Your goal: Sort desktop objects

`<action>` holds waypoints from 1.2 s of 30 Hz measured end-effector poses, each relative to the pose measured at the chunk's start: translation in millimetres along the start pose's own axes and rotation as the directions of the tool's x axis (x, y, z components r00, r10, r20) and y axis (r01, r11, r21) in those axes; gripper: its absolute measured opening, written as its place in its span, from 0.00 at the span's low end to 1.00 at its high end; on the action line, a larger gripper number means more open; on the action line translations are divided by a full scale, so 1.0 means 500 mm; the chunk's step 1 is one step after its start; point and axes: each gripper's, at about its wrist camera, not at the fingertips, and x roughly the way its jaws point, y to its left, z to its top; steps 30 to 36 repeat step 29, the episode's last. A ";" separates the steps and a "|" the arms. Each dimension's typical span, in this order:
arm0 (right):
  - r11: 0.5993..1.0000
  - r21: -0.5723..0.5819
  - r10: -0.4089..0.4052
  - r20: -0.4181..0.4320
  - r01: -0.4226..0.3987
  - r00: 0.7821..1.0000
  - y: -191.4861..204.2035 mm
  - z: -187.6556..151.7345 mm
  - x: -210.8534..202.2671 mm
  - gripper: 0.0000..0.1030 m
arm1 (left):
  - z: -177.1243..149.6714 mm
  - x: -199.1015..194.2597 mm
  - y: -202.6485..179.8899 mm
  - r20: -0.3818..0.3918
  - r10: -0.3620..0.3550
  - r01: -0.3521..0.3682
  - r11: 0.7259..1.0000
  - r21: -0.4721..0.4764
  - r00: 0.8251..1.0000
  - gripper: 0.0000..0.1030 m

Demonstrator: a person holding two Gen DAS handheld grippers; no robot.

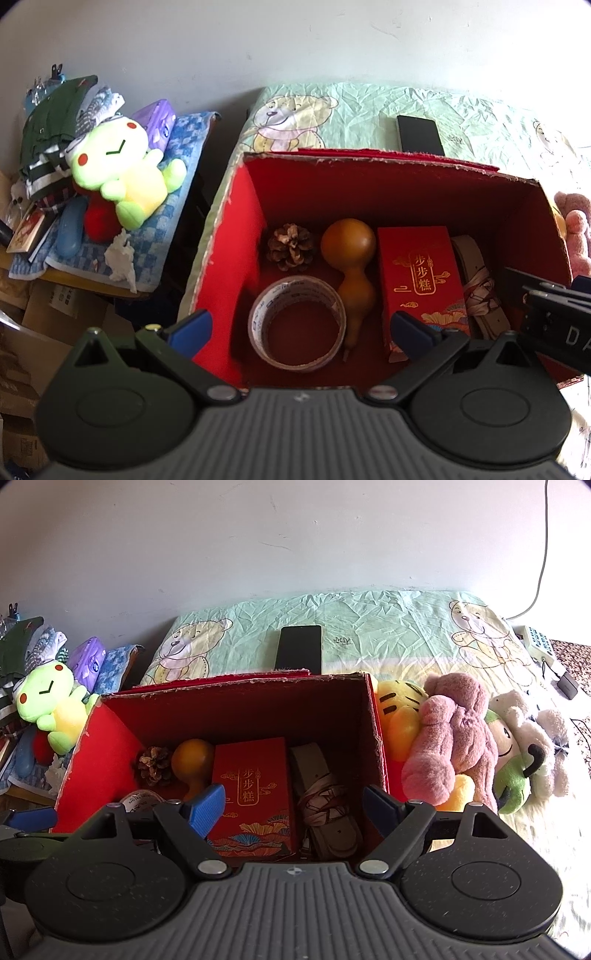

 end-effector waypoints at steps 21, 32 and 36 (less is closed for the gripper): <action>1.000 -0.019 -0.004 0.000 0.004 1.000 0.007 0.018 0.032 0.81 | 0.020 0.032 -0.013 0.010 -0.024 0.024 0.999 0.023 1.000 0.98; 1.000 -0.015 0.020 -0.051 -0.021 0.998 0.013 0.023 0.052 0.79 | 0.027 0.057 -0.009 -0.059 -0.007 0.008 1.000 0.018 0.998 0.95; 1.000 -0.015 0.020 -0.051 -0.021 0.998 0.013 0.023 0.052 0.79 | 0.027 0.057 -0.009 -0.059 -0.007 0.008 1.000 0.018 0.998 0.95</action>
